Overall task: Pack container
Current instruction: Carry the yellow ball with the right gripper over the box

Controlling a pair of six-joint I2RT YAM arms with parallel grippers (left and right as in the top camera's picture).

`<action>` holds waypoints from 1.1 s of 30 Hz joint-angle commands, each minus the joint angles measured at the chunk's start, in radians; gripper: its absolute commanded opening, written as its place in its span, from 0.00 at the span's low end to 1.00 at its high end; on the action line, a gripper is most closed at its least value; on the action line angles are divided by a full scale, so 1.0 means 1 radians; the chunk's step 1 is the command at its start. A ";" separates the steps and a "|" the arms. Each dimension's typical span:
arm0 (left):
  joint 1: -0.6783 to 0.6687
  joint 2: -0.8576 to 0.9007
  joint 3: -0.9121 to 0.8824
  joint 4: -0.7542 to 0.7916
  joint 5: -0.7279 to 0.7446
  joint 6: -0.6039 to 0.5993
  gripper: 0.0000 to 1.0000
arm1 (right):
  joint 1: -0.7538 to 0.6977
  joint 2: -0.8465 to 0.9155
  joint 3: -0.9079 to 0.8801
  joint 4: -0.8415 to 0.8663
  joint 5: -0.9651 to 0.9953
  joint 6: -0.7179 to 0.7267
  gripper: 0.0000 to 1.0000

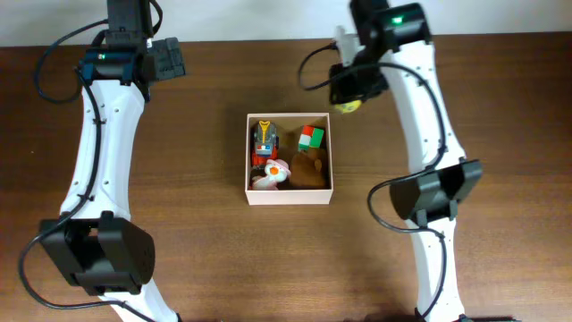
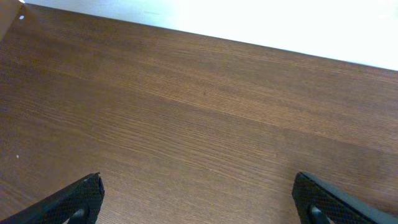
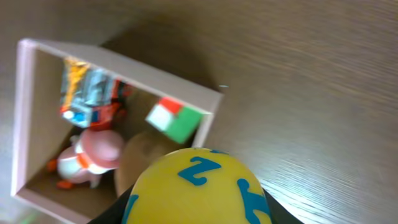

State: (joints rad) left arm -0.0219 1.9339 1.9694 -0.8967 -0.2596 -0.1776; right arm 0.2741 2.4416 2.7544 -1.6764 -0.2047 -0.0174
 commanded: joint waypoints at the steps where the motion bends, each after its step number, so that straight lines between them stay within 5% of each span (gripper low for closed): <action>1: 0.001 -0.004 0.006 -0.002 -0.010 -0.012 0.99 | 0.055 0.000 0.018 -0.003 -0.024 0.006 0.43; 33: 0.001 -0.004 0.006 -0.002 -0.010 -0.012 0.99 | 0.235 0.002 -0.186 0.093 -0.023 0.006 0.42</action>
State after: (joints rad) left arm -0.0219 1.9339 1.9690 -0.8967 -0.2596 -0.1776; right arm 0.5087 2.4416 2.5763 -1.5909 -0.2127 -0.0109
